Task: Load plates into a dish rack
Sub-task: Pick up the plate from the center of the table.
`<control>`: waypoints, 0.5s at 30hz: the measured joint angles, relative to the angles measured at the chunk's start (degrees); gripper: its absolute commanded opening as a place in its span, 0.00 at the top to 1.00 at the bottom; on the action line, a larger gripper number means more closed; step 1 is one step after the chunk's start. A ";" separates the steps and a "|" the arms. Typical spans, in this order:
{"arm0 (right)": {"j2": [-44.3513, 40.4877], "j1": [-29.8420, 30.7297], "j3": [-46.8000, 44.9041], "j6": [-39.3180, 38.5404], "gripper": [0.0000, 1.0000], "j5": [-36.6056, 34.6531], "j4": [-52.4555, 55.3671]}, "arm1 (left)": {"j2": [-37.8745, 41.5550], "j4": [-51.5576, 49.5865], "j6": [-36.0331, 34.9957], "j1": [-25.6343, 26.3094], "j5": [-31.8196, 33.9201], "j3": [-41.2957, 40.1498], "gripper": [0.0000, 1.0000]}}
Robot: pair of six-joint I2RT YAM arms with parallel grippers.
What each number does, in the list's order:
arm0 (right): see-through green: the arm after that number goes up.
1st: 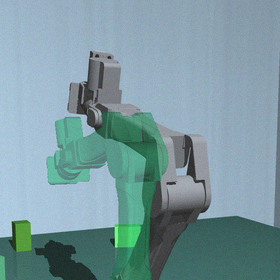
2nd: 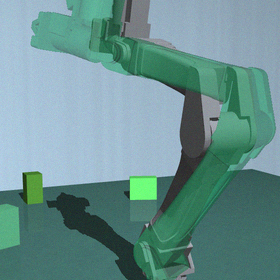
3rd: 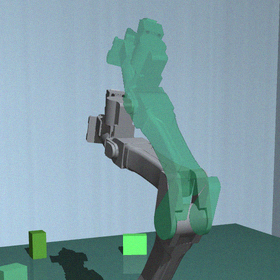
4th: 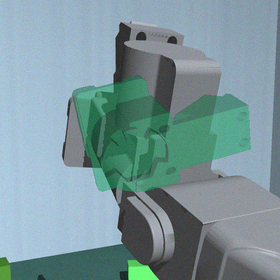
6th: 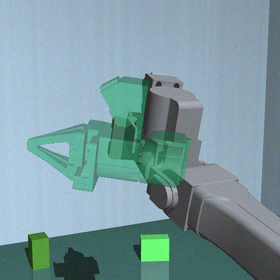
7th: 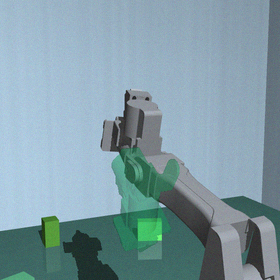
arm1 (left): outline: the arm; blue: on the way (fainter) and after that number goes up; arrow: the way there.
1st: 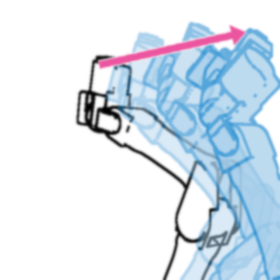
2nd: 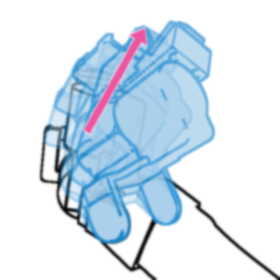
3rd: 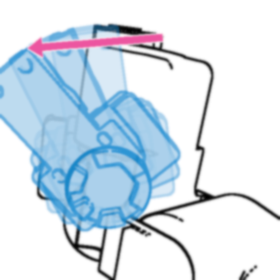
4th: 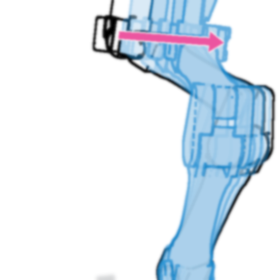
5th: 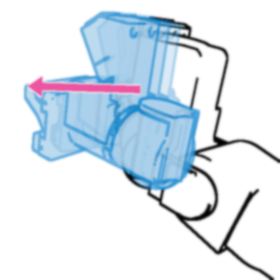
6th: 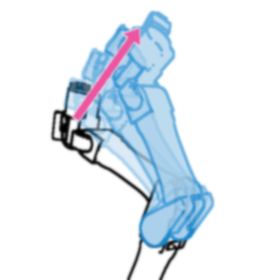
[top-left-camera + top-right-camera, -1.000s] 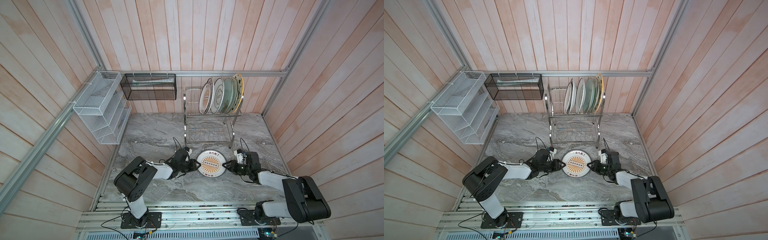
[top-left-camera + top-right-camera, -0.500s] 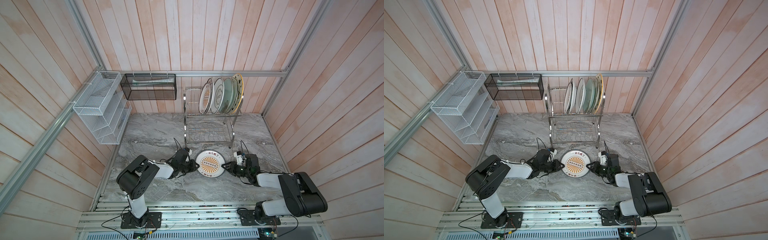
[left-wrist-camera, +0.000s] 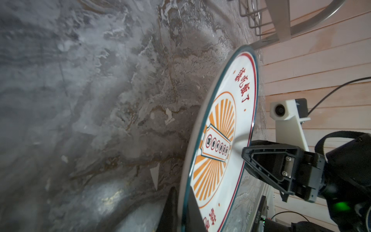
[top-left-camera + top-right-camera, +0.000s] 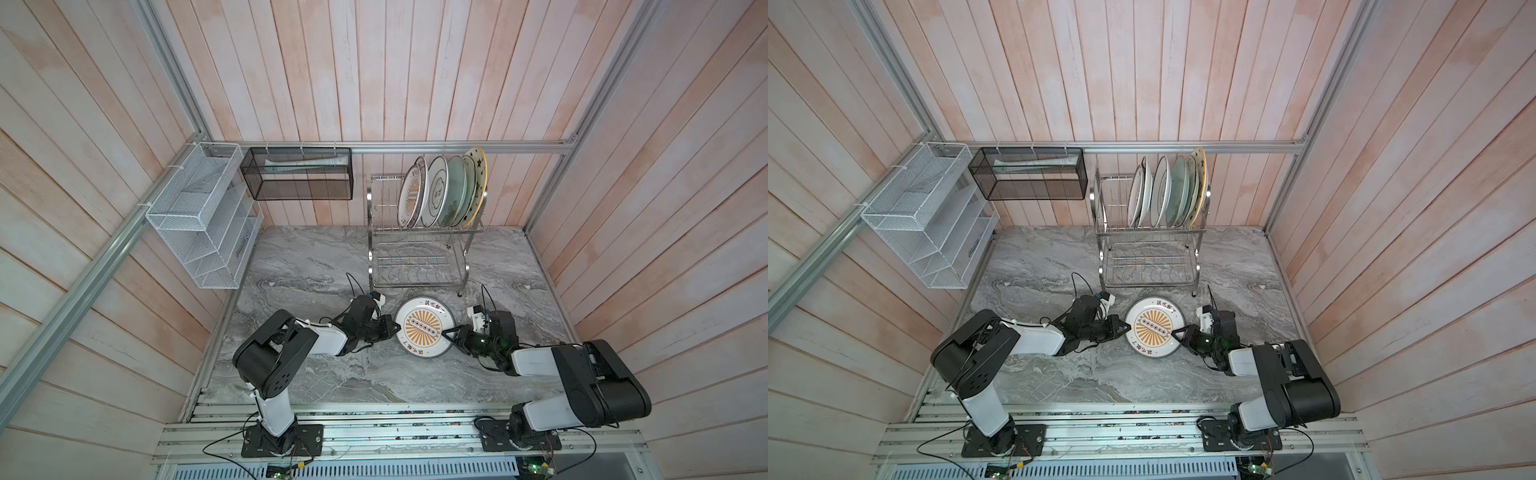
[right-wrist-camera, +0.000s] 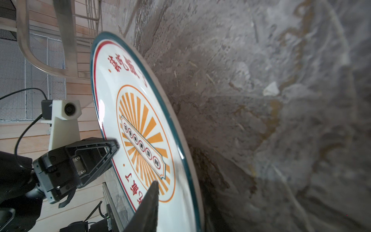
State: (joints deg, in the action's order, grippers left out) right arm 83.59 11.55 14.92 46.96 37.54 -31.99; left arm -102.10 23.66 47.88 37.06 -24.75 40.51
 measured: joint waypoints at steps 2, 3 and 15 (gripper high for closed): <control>0.00 0.00 0.00 0.00 0.68 0.02 -0.17 | 0.00 0.37 0.09 -0.09 -0.35 0.00 1.00; -0.02 0.00 0.00 -0.02 0.67 0.02 -0.24 | 0.00 0.61 0.20 -0.15 -0.55 0.00 1.00; -5.49 0.44 0.13 -1.53 0.63 0.11 0.31 | 2.05 3.78 2.99 -1.55 -3.89 -2.29 1.00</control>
State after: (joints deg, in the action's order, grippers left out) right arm 78.11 11.99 15.05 45.43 37.65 -31.68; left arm -100.05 27.44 50.87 35.51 -28.64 38.22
